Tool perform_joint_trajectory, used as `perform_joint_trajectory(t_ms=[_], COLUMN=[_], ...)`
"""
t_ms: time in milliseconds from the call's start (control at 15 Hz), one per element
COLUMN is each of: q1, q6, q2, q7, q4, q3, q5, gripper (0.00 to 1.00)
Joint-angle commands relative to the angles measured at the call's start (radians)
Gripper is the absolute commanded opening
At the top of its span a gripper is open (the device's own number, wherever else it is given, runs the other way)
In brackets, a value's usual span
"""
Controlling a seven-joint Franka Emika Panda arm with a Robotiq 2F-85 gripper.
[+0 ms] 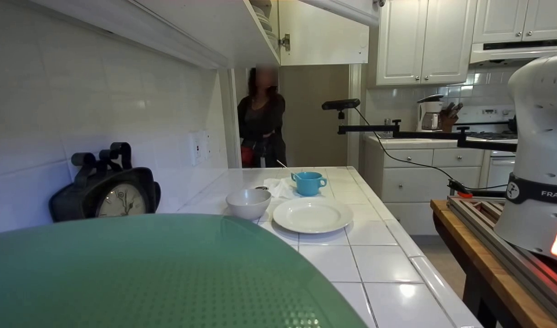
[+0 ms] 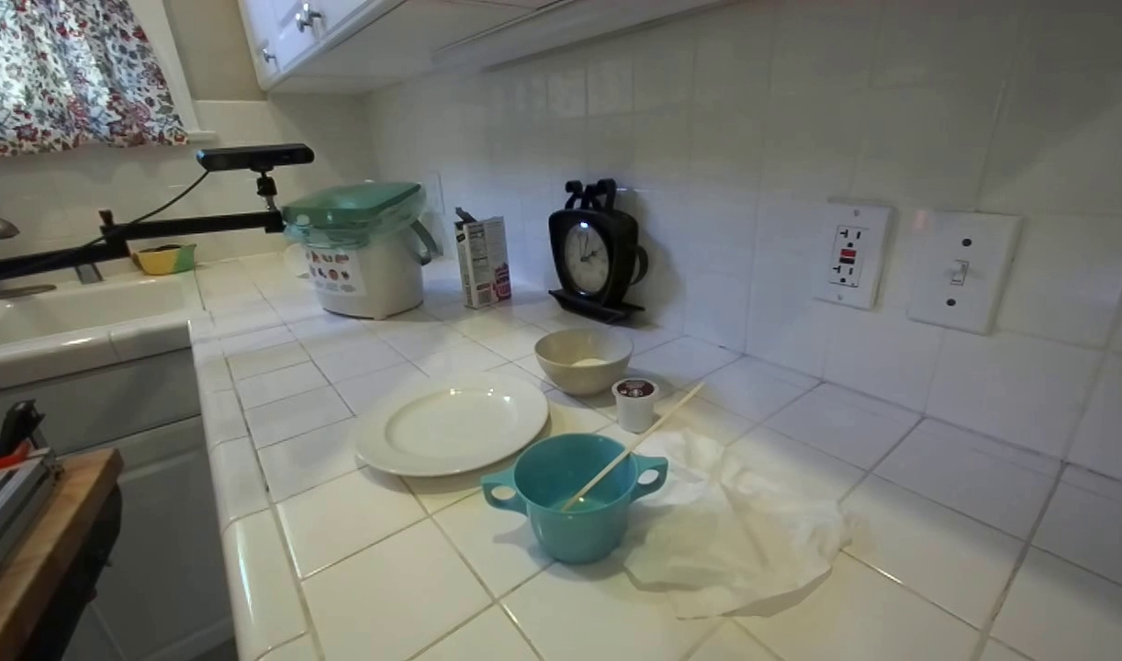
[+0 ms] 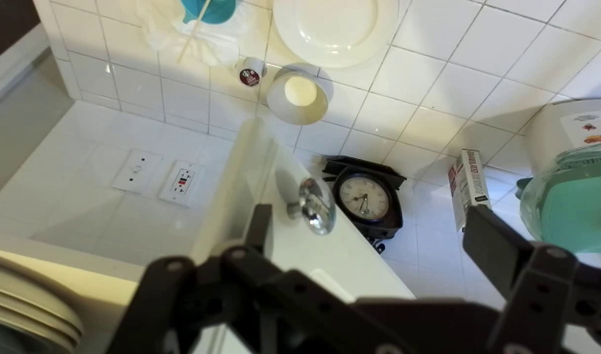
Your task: Open the cabinet's left door completely
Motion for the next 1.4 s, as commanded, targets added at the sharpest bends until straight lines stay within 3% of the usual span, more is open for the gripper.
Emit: perform_joint_trajectory(t_ms=[0, 467, 867, 933, 1067, 1133, 1333], q1=[0.065, 0.065, 0.072, 0.011, -0.001, 0.065, 0.065], q6=[0.002, 0.002, -0.186, -0.2, -0.2, 0.002, 0.002], q2=[-0.002, -0.002, -0.008, -0.005, -0.01, -0.001, -0.001], q7=[0.047, 0.048, 0.059, 0.016, 0.019, 0.048, 0.048], q4=[0.002, 0.001, 0.086, 0.089, 0.088, 0.001, 0.001], q3=[-0.026, -0.024, -0.029, -0.006, -0.002, -0.023, -0.023], q5=[-0.051, -0.052, -0.044, 0.006, 0.0, -0.052, -0.052], gripper=[1.0, 1.0, 1.0, 1.0, 1.0, 1.0, 1.0])
